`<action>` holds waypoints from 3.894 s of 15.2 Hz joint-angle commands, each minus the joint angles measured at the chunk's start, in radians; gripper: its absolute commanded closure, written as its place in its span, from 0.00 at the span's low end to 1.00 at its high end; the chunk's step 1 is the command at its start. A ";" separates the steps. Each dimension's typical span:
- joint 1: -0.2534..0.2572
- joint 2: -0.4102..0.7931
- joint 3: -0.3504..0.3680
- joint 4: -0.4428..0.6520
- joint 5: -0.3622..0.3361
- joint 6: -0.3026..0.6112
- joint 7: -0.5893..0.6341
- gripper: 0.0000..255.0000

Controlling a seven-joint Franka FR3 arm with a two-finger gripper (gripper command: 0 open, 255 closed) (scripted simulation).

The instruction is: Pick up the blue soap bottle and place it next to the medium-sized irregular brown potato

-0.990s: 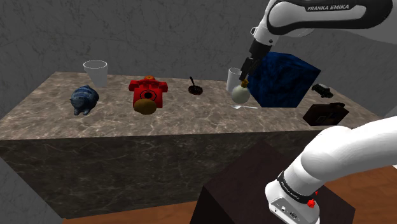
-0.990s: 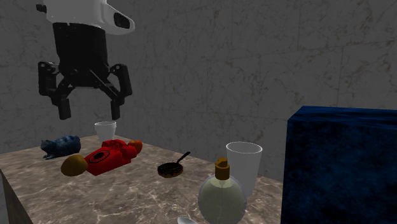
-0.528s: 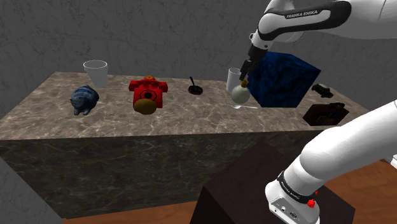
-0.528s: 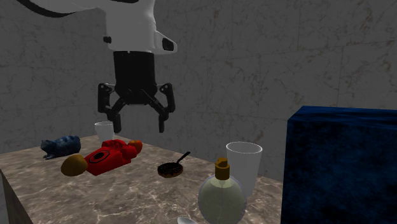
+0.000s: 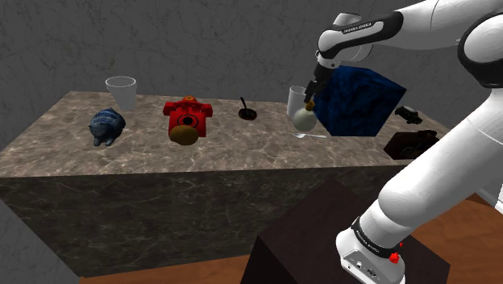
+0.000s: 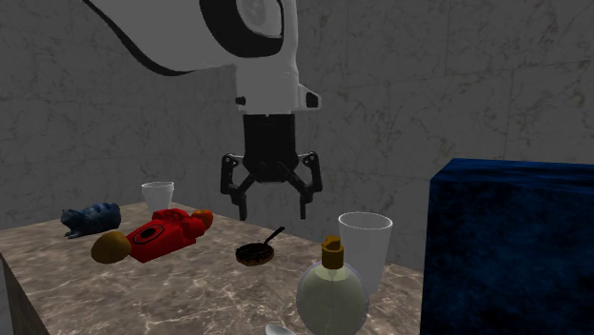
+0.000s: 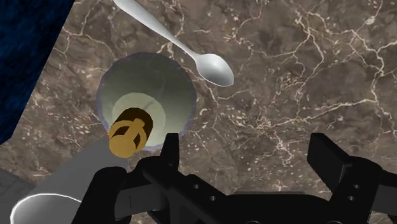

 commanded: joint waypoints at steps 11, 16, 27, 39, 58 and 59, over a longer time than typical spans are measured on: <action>-0.072 0.312 -0.059 0.221 0.101 0.077 -0.148 0.00; -0.076 0.344 -0.055 0.199 0.117 0.129 -0.158 0.00; -0.076 0.344 -0.055 0.199 0.117 0.129 -0.158 1.00; -0.072 0.311 -0.059 0.240 0.100 0.057 -0.146 1.00; -0.069 0.253 -0.066 0.426 0.070 -0.182 -0.124 1.00; -0.070 0.252 -0.066 0.438 0.070 -0.195 -0.123 1.00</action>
